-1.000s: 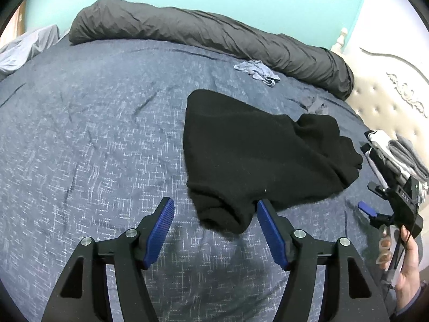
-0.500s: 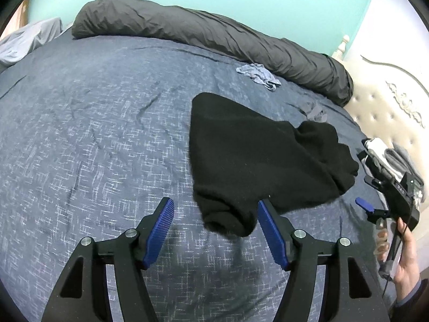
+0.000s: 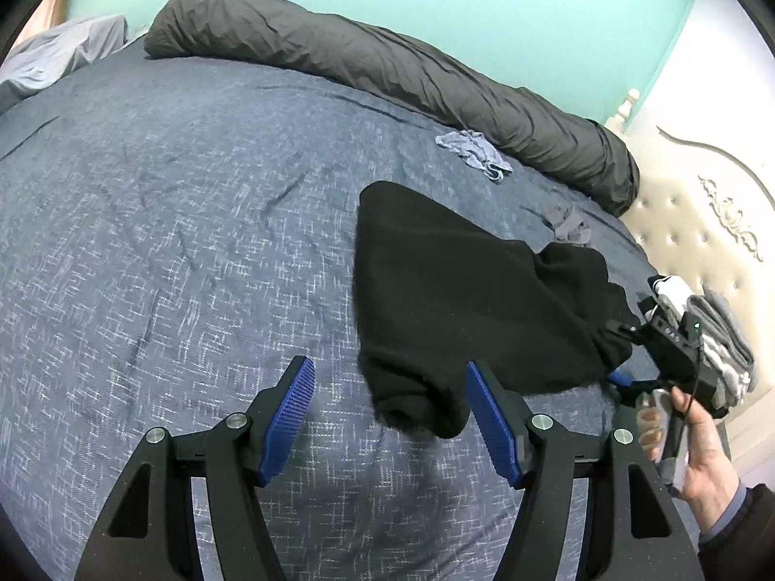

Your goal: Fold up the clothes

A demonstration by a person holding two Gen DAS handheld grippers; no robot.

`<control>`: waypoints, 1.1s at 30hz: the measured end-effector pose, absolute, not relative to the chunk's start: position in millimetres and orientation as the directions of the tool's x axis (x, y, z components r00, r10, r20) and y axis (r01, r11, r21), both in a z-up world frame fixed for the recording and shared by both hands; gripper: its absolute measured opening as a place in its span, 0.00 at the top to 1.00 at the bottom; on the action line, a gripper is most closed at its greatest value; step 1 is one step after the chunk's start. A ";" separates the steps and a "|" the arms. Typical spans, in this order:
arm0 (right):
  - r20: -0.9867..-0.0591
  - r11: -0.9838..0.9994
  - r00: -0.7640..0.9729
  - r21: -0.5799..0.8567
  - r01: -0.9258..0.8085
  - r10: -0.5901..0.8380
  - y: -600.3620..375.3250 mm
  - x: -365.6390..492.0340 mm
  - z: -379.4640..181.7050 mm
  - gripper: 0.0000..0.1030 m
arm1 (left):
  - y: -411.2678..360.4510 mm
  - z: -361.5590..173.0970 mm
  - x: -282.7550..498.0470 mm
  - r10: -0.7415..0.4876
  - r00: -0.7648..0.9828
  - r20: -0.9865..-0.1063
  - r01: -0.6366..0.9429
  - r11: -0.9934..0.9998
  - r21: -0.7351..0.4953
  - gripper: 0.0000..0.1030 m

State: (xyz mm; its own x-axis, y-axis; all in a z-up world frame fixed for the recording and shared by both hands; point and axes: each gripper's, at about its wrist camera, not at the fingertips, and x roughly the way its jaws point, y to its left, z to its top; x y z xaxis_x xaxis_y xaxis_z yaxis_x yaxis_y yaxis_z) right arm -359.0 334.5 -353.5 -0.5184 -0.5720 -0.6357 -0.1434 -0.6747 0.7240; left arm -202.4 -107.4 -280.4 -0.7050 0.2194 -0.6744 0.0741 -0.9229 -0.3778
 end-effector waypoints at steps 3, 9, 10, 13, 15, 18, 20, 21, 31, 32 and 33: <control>-0.633 -0.672 -0.514 0.728 -0.138 -0.580 329.4 -358.8 -358.3 0.30 | -110.2 -279.6 -202.0 0.218 -0.708 -0.671 0.079 -0.921 -0.382 0.33; -0.613 -0.675 -0.527 0.731 -0.097 -0.589 325.5 -356.1 -353.5 0.67 | -109.9 -280.2 -202.3 0.221 -0.706 -0.673 0.080 -0.919 -0.385 0.33; -0.607 -0.674 -0.533 0.734 -0.090 -0.590 326.2 -355.8 -351.7 0.72 | -109.4 -280.3 -202.4 0.221 -0.705 -0.674 0.079 -0.920 -0.384 0.33; -0.587 -0.670 -0.552 0.739 -0.068 -0.592 328.3 -354.8 -345.5 0.79 | -108.3 -280.6 -202.5 0.221 -0.703 -0.676 0.077 -0.921 -0.381 0.33; -0.566 -0.674 -0.573 0.738 -0.034 -0.592 329.5 -352.1 -335.4 0.83 | -108.7 -280.6 -202.4 0.220 -0.703 -0.676 0.079 -0.921 -0.381 0.33; -0.544 -0.703 -0.607 0.710 0.036 -0.580 327.0 -349.6 -311.8 0.85 | -109.8 -280.6 -202.7 0.218 -0.704 -0.676 0.080 -0.921 -0.381 0.33; -0.530 -0.723 -0.630 0.687 0.074 -0.568 326.3 -349.3 -296.5 0.86 | -110.3 -280.8 -202.8 0.218 -0.704 -0.676 0.081 -0.921 -0.382 0.33; -0.522 -0.732 -0.644 0.675 0.089 -0.560 327.0 -349.4 -289.5 0.86 | -110.9 -280.8 -202.8 0.219 -0.704 -0.676 0.081 -0.920 -0.383 0.33; -0.586 -0.689 -0.560 0.724 -0.035 -0.586 366.3 -366.1 -340.7 0.81 | -110.9 -283.7 -204.2 0.225 -0.701 -0.677 0.079 -0.919 -0.387 0.33; -0.578 -0.688 -0.563 0.725 -0.022 -0.591 366.2 -367.6 -339.2 0.81 | -110.8 -284.1 -204.3 0.224 -0.700 -0.678 0.079 -0.919 -0.386 0.33; -0.570 -0.687 -0.565 0.727 -0.008 -0.597 366.1 -369.0 -337.7 0.79 | -110.3 -284.5 -204.8 0.223 -0.699 -0.679 0.079 -0.920 -0.384 0.33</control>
